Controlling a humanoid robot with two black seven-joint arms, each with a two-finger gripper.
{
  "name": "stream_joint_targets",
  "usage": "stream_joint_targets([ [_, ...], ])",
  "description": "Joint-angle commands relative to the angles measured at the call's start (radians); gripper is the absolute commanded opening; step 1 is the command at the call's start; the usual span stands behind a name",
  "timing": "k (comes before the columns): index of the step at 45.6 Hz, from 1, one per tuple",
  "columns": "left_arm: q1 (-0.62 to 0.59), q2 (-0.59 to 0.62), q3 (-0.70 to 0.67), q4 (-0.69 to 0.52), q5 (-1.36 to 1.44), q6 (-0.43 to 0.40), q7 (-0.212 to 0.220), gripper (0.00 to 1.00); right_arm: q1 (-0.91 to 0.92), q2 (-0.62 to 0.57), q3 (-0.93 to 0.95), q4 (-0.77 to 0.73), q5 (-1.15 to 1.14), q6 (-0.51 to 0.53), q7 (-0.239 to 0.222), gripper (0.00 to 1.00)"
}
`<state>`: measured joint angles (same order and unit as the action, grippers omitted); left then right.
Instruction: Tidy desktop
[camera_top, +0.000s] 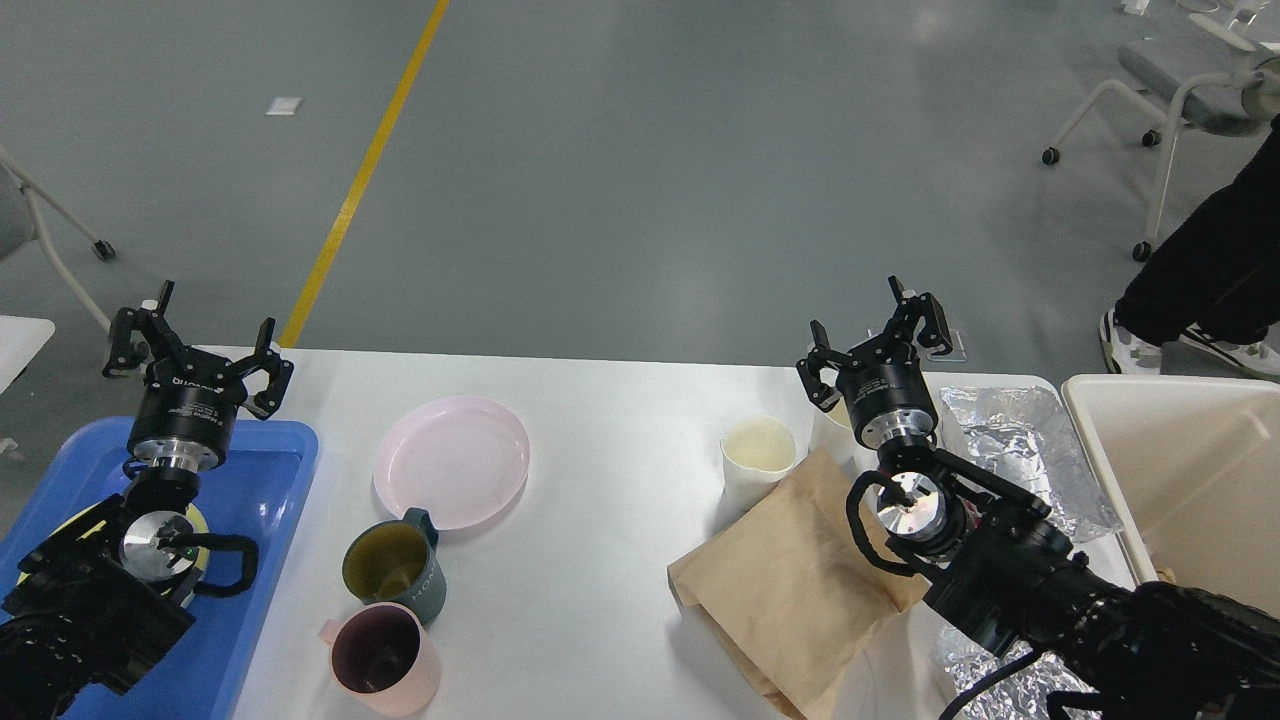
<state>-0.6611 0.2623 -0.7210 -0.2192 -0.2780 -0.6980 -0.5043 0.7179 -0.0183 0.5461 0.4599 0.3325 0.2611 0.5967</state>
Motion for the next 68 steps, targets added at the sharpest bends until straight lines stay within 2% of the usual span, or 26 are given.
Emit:
stream_joint_targets([
  [1, 0.000, -0.002, -0.009, 0.000, -0.004, -0.001, 0.001, 1.00, 0.000, 0.000, 0.000, 0.000, 0.000, 0.000, 0.000, 1.00],
  [21, 0.002, -0.003, -0.015, 0.000, -0.003, 0.002, 0.003, 1.00, 0.000, 0.000, 0.000, 0.000, -0.001, 0.000, 0.000, 1.00],
  [29, -0.011, -0.006, 0.014, 0.000, 0.006, 0.043, 0.001, 1.00, 0.000, 0.000, 0.000, 0.000, -0.001, 0.000, 0.000, 1.00],
  [32, -0.020, -0.002, 0.069, 0.000, 0.019, 0.072, 0.004, 1.00, 0.000, 0.000, 0.000, 0.000, 0.000, 0.000, 0.000, 1.00],
  [46, -0.250, 0.109, 0.538, -0.002, 0.051, 0.201, 0.004, 1.00, 0.000, 0.001, 0.000, 0.000, 0.000, 0.000, 0.000, 1.00],
  [51, -0.353, 0.112, 0.820, -0.002, 0.086, 0.199, 0.006, 1.00, 0.000, 0.001, 0.000, 0.000, 0.000, 0.000, 0.000, 1.00],
  [58, -0.468, 0.097, 1.314, -0.002, 0.175, 0.186, 0.006, 1.00, 0.000, 0.000, 0.000, 0.000, 0.000, 0.001, 0.000, 1.00],
  [61, -0.509, 0.072, 1.439, -0.002, 0.194, 0.186, 0.006, 1.00, 0.000, 0.001, 0.000, 0.000, 0.000, 0.000, 0.000, 1.00],
  [68, -0.598, 0.000, 1.617, -0.002, 0.201, 0.183, 0.006, 1.00, 0.000, 0.001, 0.000, 0.000, 0.000, 0.000, 0.000, 1.00],
])
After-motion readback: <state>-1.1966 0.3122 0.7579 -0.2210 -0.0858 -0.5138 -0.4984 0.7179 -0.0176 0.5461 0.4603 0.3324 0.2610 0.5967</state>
